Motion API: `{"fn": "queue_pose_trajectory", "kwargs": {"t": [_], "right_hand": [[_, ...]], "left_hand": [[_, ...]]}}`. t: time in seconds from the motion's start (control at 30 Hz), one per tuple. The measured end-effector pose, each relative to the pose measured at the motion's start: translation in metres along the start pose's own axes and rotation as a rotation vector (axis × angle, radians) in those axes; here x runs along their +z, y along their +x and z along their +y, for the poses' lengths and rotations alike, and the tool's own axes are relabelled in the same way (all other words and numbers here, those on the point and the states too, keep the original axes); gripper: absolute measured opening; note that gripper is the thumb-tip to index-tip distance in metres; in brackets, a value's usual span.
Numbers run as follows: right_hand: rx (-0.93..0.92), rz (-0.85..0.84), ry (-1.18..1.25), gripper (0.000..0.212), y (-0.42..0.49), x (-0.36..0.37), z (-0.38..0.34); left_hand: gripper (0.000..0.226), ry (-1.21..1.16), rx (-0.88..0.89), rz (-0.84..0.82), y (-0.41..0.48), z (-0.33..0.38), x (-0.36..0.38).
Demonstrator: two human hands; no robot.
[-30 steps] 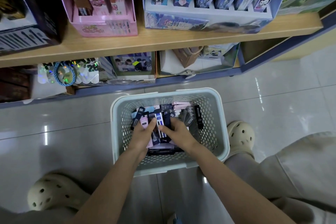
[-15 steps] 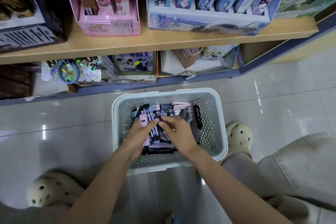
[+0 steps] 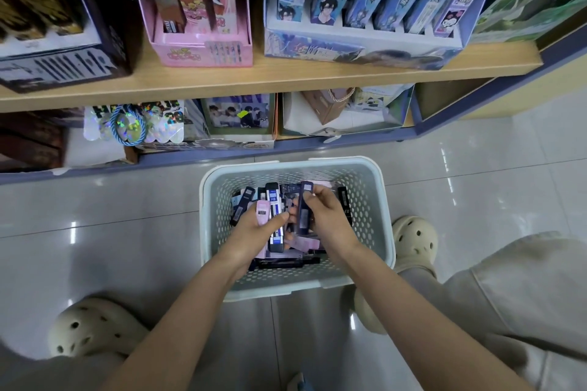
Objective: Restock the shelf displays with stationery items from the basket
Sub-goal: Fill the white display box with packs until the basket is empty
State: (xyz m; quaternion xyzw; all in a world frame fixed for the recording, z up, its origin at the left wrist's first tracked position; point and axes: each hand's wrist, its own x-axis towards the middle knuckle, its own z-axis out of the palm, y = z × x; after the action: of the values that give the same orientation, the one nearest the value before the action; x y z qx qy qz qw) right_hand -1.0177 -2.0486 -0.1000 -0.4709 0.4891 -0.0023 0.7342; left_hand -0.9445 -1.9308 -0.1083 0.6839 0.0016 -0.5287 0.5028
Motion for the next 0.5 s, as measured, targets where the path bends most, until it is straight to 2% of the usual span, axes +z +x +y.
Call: {"fn": "queue_pose_trajectory", "kwargs": {"t": [0.1, 0.2, 0.37, 0.5], "right_hand": [[-0.042, -0.010, -0.085, 0.012, -0.012, 0.000, -0.017], [-0.107, -0.098, -0.146, 0.015, -0.027, -0.002, -0.034], [-0.175, -0.167, -0.018, 0.035, -0.059, -0.002, -0.066], [-0.226, -0.151, 0.010, 0.035, -0.086, 0.000, -0.090]], "left_hand": [[0.023, 0.037, 0.047, 0.010, -0.010, 0.013, 0.002], [0.022, 0.038, 0.104, 0.040, -0.022, 0.028, 0.002], [0.021, 0.099, 0.206, 0.053, -0.053, 0.059, 0.000], [0.017, 0.143, 0.292, 0.093, -0.080, 0.083, -0.002]]}}
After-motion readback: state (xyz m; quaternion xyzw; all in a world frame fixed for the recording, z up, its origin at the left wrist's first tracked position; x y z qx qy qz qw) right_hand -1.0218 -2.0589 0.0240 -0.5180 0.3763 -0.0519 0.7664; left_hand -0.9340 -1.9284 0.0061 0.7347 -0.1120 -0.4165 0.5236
